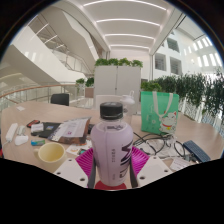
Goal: Pour water
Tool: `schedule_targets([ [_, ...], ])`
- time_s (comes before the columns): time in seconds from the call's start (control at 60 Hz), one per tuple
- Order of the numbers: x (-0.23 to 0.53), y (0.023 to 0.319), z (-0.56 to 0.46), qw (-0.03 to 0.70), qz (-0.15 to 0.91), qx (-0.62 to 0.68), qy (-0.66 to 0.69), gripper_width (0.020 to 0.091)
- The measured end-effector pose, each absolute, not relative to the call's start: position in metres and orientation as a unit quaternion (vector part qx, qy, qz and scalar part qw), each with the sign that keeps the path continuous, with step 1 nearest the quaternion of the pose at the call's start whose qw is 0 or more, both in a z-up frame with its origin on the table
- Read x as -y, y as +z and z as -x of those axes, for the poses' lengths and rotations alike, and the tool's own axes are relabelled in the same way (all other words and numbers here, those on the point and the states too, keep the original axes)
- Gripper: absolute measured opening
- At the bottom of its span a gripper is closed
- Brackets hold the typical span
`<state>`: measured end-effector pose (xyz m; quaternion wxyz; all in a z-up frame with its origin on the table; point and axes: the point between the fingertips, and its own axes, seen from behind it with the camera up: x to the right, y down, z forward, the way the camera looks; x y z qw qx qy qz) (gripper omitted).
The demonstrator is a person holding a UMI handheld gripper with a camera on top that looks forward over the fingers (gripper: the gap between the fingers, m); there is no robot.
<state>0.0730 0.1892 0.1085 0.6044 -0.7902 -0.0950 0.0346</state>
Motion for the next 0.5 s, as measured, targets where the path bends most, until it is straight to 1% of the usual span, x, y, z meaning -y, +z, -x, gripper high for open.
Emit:
schedule_targets([
  [0.05,-0.19,0.096,-0.078,0.594,0.797,0.096,0.042,0.049],
  [0.067,-0.189,0.082,-0.078,0.592,0.799,0.094,0.047,0.049],
  [0.083,-0.188,0.077,-0.078,0.588,0.802,0.093,0.052,0.0489],
  [0.1,-0.189,0.05,-0.075,0.588,0.802,0.091,0.059,0.0489],
  [0.117,-0.185,0.065,-0.078,0.582,0.805,0.093,0.061,0.049],
  [0.183,-0.179,0.053,-0.081,0.566,0.816,0.097,0.07,0.049],
  [0.2,-0.175,0.049,-0.081,0.563,0.818,0.099,0.07,0.0501],
  [0.217,-0.184,0.043,-0.078,0.575,0.809,0.098,0.076,0.05],
  [0.233,-0.179,0.048,-0.078,0.578,0.807,0.097,0.076,0.0498],
  [0.25,-0.178,0.042,-0.079,0.576,0.808,0.095,0.079,0.0501],
  [0.367,-0.179,0.042,-0.079,0.576,0.807,0.092,0.09,0.0501],
  [0.417,-0.179,0.043,-0.079,0.573,0.809,0.095,0.087,0.0526],
  [0.5,-0.174,0.039,-0.081,0.551,0.826,0.094,0.077,0.0591],
])
